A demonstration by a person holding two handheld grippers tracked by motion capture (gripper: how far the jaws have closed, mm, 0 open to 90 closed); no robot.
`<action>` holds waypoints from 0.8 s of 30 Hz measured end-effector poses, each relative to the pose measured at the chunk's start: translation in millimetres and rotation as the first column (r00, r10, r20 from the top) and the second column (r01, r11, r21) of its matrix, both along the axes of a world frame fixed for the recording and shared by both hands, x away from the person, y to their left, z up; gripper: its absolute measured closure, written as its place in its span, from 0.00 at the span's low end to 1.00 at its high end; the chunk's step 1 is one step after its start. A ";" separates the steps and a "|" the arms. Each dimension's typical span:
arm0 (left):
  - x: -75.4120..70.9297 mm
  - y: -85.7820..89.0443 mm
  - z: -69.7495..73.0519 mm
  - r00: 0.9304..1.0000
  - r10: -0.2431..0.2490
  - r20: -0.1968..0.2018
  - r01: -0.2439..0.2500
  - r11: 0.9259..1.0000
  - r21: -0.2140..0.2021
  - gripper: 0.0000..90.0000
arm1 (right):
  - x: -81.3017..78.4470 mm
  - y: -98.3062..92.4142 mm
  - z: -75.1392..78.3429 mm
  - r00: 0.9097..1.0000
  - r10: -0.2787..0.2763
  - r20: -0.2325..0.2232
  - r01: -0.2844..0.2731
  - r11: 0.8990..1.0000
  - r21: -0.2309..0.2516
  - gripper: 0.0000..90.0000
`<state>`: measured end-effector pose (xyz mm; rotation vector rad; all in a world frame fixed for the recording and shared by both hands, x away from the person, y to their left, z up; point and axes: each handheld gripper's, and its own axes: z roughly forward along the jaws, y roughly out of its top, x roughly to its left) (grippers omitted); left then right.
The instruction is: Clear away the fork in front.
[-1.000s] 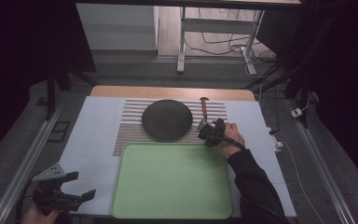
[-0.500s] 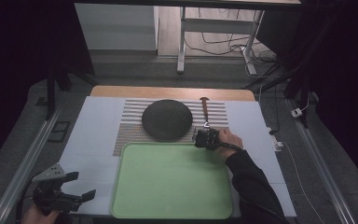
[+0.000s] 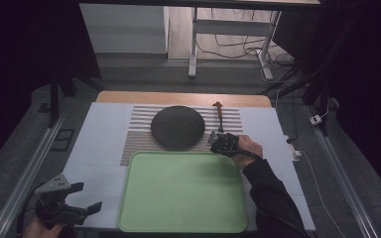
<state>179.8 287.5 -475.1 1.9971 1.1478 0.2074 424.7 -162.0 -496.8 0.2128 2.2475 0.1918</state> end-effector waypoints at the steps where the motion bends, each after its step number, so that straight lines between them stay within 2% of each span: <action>1: -0.2 -0.7 0.2 1.000 0.000 0.001 0.000 1.000 0.004 0.00 | -0.2 -1.5 1.9 1.000 0.004 -0.013 -0.003 1.000 0.016 1.00; 2: -0.3 -1.2 0.3 1.000 0.000 0.005 0.000 1.000 0.012 0.00 | -1.4 -2.2 2.7 1.000 -0.006 0.003 0.006 1.000 0.028 1.00; 3: -0.7 -2.0 0.5 1.000 0.005 0.006 -0.005 1.000 0.019 0.00 | -2.9 -3.4 4.9 1.000 -0.018 -0.016 0.019 0.999 0.041 1.00; 8: -0.4 -3.3 1.3 1.000 0.006 0.010 -0.006 1.000 0.020 0.00 | -8.6 -10.5 15.5 0.999 -0.027 -0.027 0.030 0.991 0.127 1.00; 13: 0.6 -4.3 3.2 1.000 0.001 0.017 -0.001 1.000 0.007 0.00 | -15.1 -19.6 28.0 0.996 -0.039 -0.077 0.058 0.964 0.259 1.00; 17: 1.7 -5.3 5.4 1.000 -0.006 0.031 0.005 1.000 0.013 0.00 | -18.9 -27.2 36.8 0.992 -0.030 -0.121 0.072 0.929 0.363 1.00; 21: 5.0 -4.7 6.3 0.999 -0.030 0.030 0.031 0.999 -0.013 0.00 | -23.1 -33.7 44.3 0.987 -0.023 -0.162 0.094 0.891 0.444 1.00; 24: 7.6 -5.3 6.1 0.998 -0.052 0.035 0.053 0.998 -0.026 0.00 | -26.2 -38.1 48.6 0.983 -0.018 -0.183 0.111 0.855 0.507 1.00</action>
